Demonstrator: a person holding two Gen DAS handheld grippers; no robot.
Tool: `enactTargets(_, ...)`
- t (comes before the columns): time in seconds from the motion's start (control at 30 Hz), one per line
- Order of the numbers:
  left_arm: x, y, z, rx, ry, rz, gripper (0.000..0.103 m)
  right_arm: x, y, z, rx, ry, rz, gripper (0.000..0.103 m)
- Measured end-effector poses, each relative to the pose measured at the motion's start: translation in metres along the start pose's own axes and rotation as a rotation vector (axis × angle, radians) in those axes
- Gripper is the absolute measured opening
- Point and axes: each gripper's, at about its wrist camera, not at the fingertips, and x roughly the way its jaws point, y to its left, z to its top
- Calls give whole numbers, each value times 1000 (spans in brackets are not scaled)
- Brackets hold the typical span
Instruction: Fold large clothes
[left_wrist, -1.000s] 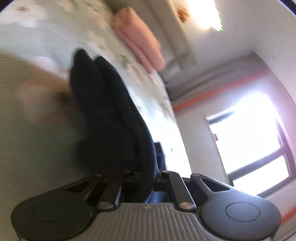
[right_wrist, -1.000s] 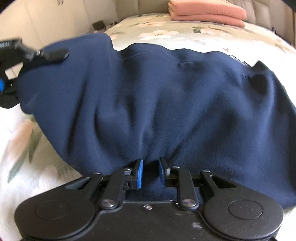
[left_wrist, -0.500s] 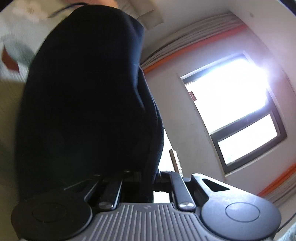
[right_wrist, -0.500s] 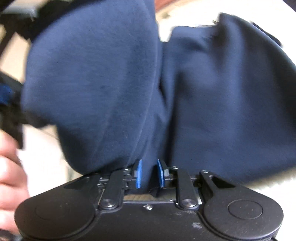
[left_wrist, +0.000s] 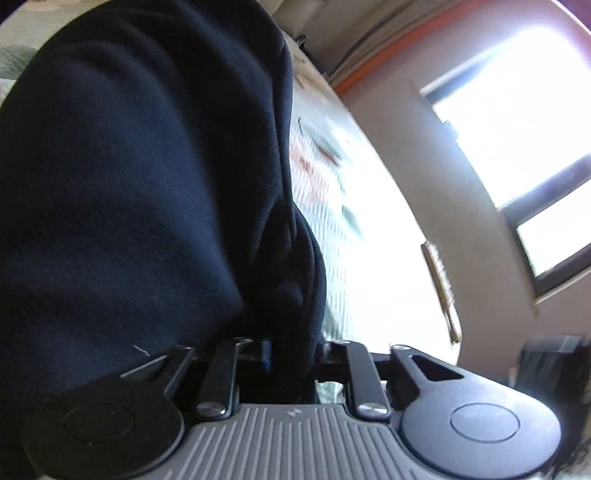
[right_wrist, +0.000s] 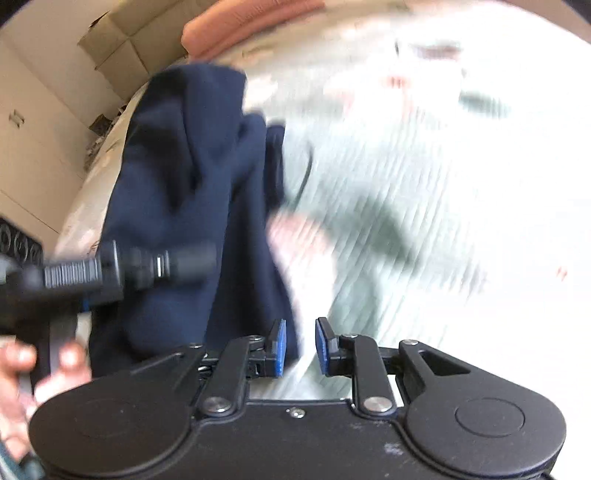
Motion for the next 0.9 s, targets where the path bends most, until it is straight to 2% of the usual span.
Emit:
enactTargets(0.03,3,-5,-2,13,9,1,37,-4,1,11,-39,-26,-18,25)
enactTargets(0.1,8,-18,-2,19,19,6,42,-9,8,33,-120,-79,-31,25)
enactTargets(0.2,-9,-28,1,-42,-5,-36,42,-11,26,65,-256,-154,6,25)
enactTargets(0.27,-35,-36,-2,-78,-82,-94,42,-6,38,77,-344,-191,36,25)
enactTargets(0.33,-59,-42,-1,-59,-143,-29,42,5,52,89,-424,-214,53,25)
enactTargets(0.43,-82,-35,2,-17,-196,146,40,22,77,114,-513,-237,121,25)
enactTargets(0.5,-77,-20,3,-33,-160,183,36,29,99,126,-599,-260,161,25)
enactTargets(0.53,-73,-8,2,-55,-114,164,27,33,109,131,-624,-268,183,25)
enactTargets(0.57,-80,11,-2,-61,-82,133,22,40,120,138,-647,-265,204,25)
enactTargets(0.63,-71,25,0,-75,-52,80,16,61,136,149,-683,-226,231,25)
enactTargets(0.67,-75,44,3,-87,-37,69,13,75,139,153,-703,-201,218,23)
enactTargets(0.73,-58,50,4,-75,-11,94,5,114,145,158,-735,-137,127,20)
enactTargets(0.8,-40,48,14,-45,7,120,3,154,138,162,-741,-106,-63,21)
enactTargets(0.83,-36,47,14,-32,11,128,3,172,129,164,-734,-100,-118,20)
enactTargets(0.87,-32,46,15,-23,14,130,3,184,120,166,-706,-86,-139,19)
enactTargets(0.9,-30,44,17,-18,17,132,3,189,111,170,-658,-79,-116,18)
